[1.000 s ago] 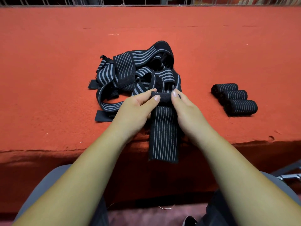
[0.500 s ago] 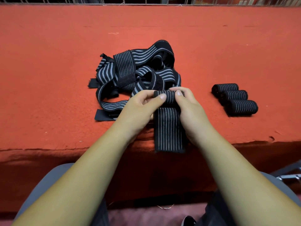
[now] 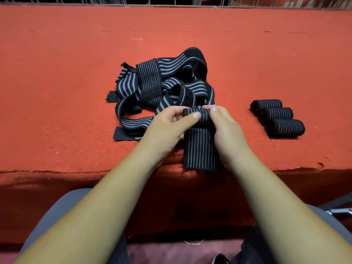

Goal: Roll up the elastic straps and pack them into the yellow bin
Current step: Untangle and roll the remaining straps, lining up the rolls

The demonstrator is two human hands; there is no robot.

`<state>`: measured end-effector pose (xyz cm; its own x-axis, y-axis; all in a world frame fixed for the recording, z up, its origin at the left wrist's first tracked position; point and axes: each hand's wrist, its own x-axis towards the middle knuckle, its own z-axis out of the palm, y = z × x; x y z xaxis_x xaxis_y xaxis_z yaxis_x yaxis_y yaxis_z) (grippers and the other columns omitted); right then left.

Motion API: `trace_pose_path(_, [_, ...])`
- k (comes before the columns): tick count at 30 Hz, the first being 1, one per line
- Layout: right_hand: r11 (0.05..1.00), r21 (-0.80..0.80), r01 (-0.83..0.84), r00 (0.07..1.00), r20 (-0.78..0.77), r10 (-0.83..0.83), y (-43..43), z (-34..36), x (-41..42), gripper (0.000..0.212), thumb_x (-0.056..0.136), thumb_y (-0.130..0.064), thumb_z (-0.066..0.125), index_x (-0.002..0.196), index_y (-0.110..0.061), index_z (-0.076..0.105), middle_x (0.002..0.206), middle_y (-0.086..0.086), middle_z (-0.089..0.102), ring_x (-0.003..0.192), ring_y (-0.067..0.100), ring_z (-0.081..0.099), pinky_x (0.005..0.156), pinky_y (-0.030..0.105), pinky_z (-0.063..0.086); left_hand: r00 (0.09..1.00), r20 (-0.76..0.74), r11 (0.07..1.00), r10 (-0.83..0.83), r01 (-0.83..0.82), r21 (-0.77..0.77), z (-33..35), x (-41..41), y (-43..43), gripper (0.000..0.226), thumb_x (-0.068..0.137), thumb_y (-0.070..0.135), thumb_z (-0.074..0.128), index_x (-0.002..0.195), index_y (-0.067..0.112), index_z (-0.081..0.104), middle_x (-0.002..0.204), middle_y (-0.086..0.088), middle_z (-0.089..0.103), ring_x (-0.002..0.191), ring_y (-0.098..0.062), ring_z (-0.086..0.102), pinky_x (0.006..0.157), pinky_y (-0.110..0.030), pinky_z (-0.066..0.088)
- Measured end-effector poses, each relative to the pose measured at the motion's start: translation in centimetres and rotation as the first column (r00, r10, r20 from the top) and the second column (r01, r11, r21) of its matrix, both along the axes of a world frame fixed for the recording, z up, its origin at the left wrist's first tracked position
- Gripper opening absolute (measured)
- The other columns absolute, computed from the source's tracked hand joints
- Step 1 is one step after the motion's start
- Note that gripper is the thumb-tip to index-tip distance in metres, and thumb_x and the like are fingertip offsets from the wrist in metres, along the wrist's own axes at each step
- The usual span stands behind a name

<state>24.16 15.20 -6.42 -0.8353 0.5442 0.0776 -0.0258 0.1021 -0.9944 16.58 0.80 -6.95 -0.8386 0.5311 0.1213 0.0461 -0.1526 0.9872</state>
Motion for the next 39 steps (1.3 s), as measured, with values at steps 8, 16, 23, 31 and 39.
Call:
trace_pose_path(8, [0.999,0.01,-0.033,0.994,0.101,0.032,-0.1,0.4,0.3,0.049,0.11,-0.064,0.041,0.127,-0.029,0.071,0.122,-0.011,0.077,0.119,0.006,0.07,0.114,0.045,0.05,0.982,-0.185,1.0,0.026,-0.026,0.003,-0.4,0.2,-0.4,0.044,0.091,-0.005,0.077,0.129,0.016,0.072,0.125,-0.004,0.078,0.117,-0.017,0.072,0.102,-0.033,0.055])
trace_pose_path(16, [0.996,-0.077,0.053,0.998,0.051,-0.049,0.6,0.4,0.3,0.046,0.094,-0.062,0.057,0.108,-0.023,0.075,0.107,-0.005,0.081,0.108,0.018,0.076,0.107,0.055,0.056,0.979,-0.202,1.0,-0.014,0.01,-0.02,-0.1,0.3,0.7,0.039,0.09,0.007,0.08,0.124,0.025,0.073,0.119,-0.003,0.077,0.111,-0.022,0.074,0.1,-0.039,0.06])
trace_pose_path(23, [0.992,-0.045,0.117,0.993,-0.015,-0.117,2.3,1.3,1.0,0.035,0.087,-0.041,0.055,0.105,-0.018,0.075,0.103,-0.005,0.077,0.11,0.021,0.072,0.107,0.054,0.054,0.998,0.047,0.998,-0.031,0.028,0.057,0.2,1.6,3.6,0.028,0.087,0.027,0.077,0.114,0.02,0.075,0.105,-0.011,0.07,0.096,-0.029,0.062,0.087,-0.052,0.05])
trace_pose_path(31, [0.979,-0.098,0.181,0.983,0.006,-0.181,5.6,2.0,2.8,0.036,0.076,-0.042,0.061,0.105,-0.025,0.075,0.098,-0.008,0.075,0.101,0.016,0.071,0.105,0.056,0.056,0.996,0.06,0.994,-0.072,0.067,0.091,1.0,2.7,6.7,0.044,0.087,0.014,0.074,0.131,0.011,0.07,0.122,-0.022,0.074,0.112,-0.032,0.071,0.105,-0.065,0.053])
trace_pose_path(39, [0.955,-0.112,0.276,0.96,-0.015,-0.279,9.5,2.0,5.2,0.046,0.068,-0.03,0.055,0.11,-0.025,0.073,0.093,-0.008,0.07,0.087,0.012,0.063,0.087,0.039,0.053,0.996,0.023,0.997,-0.082,0.082,-0.015,-0.1,4.6,10.8,0.039,0.086,0.005,0.082,0.122,0.014,0.069,0.114,-0.009,0.078,0.114,-0.027,0.075,0.094,-0.045,0.064])
